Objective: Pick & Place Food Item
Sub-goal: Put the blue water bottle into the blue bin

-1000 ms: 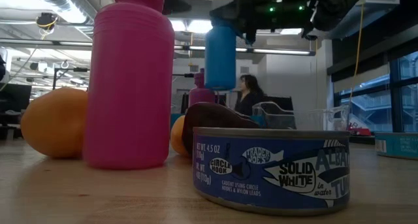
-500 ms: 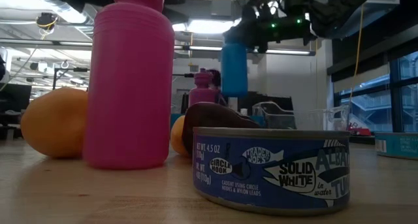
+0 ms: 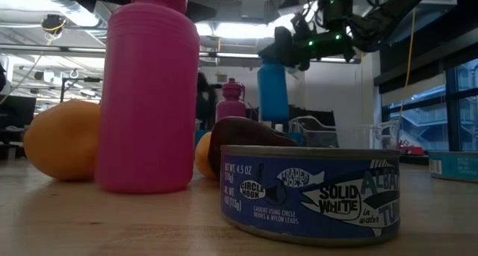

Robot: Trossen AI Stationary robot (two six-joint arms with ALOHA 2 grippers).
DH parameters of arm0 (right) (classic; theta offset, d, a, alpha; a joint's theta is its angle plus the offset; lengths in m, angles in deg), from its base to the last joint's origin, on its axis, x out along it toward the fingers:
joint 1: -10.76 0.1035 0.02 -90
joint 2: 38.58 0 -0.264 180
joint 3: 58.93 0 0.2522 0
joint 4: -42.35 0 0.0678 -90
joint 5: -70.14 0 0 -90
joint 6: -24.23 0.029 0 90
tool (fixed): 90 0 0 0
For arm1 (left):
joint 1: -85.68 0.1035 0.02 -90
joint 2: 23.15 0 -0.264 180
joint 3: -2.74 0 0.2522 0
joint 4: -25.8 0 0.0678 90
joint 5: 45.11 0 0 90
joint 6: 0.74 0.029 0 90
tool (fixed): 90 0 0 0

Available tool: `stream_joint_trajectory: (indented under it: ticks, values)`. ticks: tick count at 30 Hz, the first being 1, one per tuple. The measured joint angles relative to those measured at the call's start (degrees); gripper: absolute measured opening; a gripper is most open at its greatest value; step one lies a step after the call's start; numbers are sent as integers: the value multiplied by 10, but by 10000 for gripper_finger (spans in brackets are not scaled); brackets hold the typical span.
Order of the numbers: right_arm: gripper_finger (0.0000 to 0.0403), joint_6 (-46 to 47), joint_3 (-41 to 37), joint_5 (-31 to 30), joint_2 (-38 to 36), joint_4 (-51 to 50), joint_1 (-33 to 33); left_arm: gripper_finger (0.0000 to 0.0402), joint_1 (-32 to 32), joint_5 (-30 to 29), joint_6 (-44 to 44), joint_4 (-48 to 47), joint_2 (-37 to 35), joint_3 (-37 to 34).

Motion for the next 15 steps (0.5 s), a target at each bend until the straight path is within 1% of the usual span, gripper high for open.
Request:
stream_joint_trajectory:
  ticks: [3,8,12,15]
  values:
    - [220,4,0,11,25,4,-1,240,0,0,1,2,0,0]
    - [220,15,1,14,57,51,-1,240,0,0,1,1,0,0]
    - [220,19,28,19,91,51,-1,239,0,0,1,0,0,0]
    - [220,25,57,38,124,46,-1,240,0,0,1,0,0,0]
